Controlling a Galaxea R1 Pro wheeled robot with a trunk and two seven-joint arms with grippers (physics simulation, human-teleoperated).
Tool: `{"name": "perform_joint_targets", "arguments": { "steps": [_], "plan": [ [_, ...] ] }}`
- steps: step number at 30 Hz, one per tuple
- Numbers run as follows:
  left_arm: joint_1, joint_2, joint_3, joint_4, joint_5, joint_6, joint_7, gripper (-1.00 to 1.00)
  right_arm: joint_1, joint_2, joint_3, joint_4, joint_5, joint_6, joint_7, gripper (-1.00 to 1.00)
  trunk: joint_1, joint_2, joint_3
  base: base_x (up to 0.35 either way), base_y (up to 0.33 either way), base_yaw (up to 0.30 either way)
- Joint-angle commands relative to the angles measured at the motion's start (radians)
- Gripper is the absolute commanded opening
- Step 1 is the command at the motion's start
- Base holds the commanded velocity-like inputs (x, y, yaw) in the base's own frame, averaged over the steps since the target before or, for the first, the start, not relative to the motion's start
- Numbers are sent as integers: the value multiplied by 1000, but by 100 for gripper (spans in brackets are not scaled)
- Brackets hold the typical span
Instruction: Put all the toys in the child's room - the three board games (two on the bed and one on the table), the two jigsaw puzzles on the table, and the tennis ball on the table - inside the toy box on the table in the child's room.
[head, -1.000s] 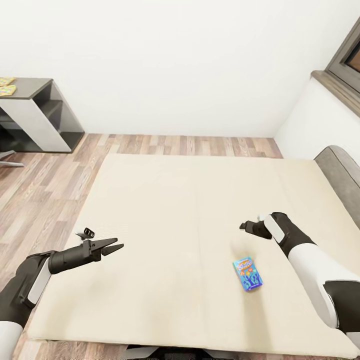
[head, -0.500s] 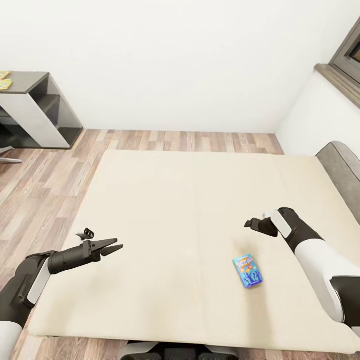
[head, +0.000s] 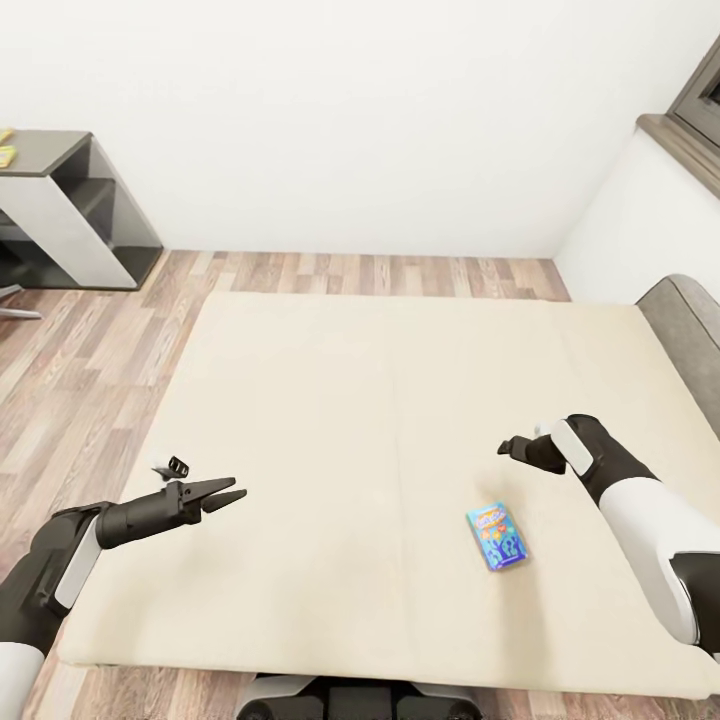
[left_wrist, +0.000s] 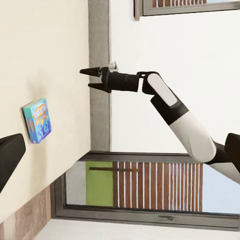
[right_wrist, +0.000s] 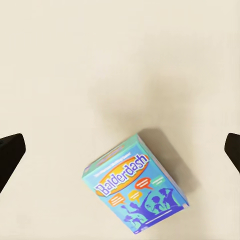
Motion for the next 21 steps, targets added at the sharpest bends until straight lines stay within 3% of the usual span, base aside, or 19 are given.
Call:
{"name": "perform_joint_targets", "arguments": {
  "steps": [1, 21],
  "plan": [
    [0, 0, 0, 0, 1, 11, -2, 100, 0, -1, 8, -1, -11, 3, -8, 100, 0, -2, -3, 0, 0, 0],
    [0, 0, -1, 0, 2, 10, -1, 100, 0, -1, 8, 7, -12, -1, 0, 100, 0, -2, -36, 0, 0, 0]
  ]
}}
